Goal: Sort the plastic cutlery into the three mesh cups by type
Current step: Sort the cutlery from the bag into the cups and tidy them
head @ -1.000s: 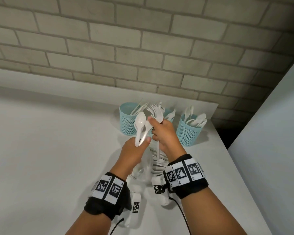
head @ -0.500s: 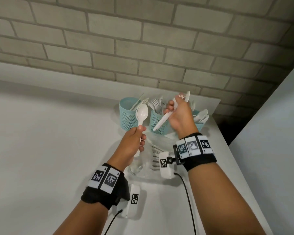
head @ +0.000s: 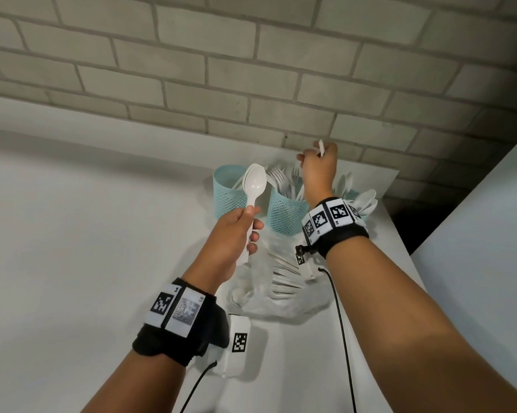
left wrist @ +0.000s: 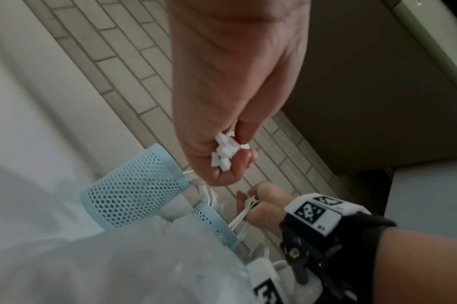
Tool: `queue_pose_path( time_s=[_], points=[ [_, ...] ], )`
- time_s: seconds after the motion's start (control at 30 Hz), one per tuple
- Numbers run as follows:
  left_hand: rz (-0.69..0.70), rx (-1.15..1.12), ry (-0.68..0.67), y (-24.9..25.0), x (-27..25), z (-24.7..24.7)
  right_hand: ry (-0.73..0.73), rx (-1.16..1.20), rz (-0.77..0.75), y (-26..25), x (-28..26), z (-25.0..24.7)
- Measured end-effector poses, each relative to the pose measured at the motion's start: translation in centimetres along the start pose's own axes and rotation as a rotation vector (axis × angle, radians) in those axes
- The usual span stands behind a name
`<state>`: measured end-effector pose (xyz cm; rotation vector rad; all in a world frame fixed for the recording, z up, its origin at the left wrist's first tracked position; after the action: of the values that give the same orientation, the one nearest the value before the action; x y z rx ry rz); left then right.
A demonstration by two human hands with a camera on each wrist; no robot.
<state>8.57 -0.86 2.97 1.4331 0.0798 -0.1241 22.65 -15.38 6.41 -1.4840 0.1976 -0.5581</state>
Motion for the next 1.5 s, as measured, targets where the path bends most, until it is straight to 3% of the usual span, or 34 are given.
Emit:
queue_pose_path(
  time_s=[0.13,0.27,0.37,0.43,0.53,0.6,0.9,1.07,1.23,1.5],
  points=[
    [0.003,0.004,0.022,0.0,0.2,-0.5,-0.055,-0.231,-0.113,0.7,-0.1,0.1],
    [-0.017,-0.017,0.014,-0.4,0.4,-0.6,-0.466,-0.845,-0.152,1.2,-0.6,1.3],
    [-0.052,-0.07,-0.008,-0.5,0.4,-0.7,-0.605,-1.1,-0.105,0.8,-0.6,1.5],
    [-0.047,-0.052,-0.031,-0.4,0.3,-0.8,-0.557,-1.0,-0.155,-0.6,-1.0,1.0],
    [-0.024,0.011,-0.071,-0.4,0.3,-0.7,-0.339,-0.592,-0.272,-2.7,-3.1,-0.2],
    [-0.031,0.0,-0.077,-0.5,0.3,-0.7,-0.299,-0.399,-0.247,-3.5,-5.1,-0.9],
    [-0.056,-0.13,-0.156,-0.9,-0.3,-0.1,-0.516,-0.147,0.293,-1.4,-10.0,-2.7],
    [-0.097,-0.208,-0.259,-1.0,-0.7,0.3,-0.63,0.116,0.389,-1.1,-10.7,-2.7],
    [-0.1,-0.208,-0.279,-0.9,-1.0,0.2,-0.692,0.141,0.364,-1.1,-11.2,-2.8],
    [-0.09,-0.197,-0.296,-1.1,-1.3,0.1,-0.549,0.087,0.398,0.0,-10.8,-2.7]
  ],
)
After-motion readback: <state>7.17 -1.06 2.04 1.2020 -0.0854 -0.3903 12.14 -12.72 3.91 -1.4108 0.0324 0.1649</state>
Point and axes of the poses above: each hand's wrist, its own x-axis towards the middle knuckle, its own z-axis out of the palm, y = z × x, the point moved 2 cm from there along x, towards the middle knuckle, and after that the axes turned 4 degrees about x, right-handed, at the moved point
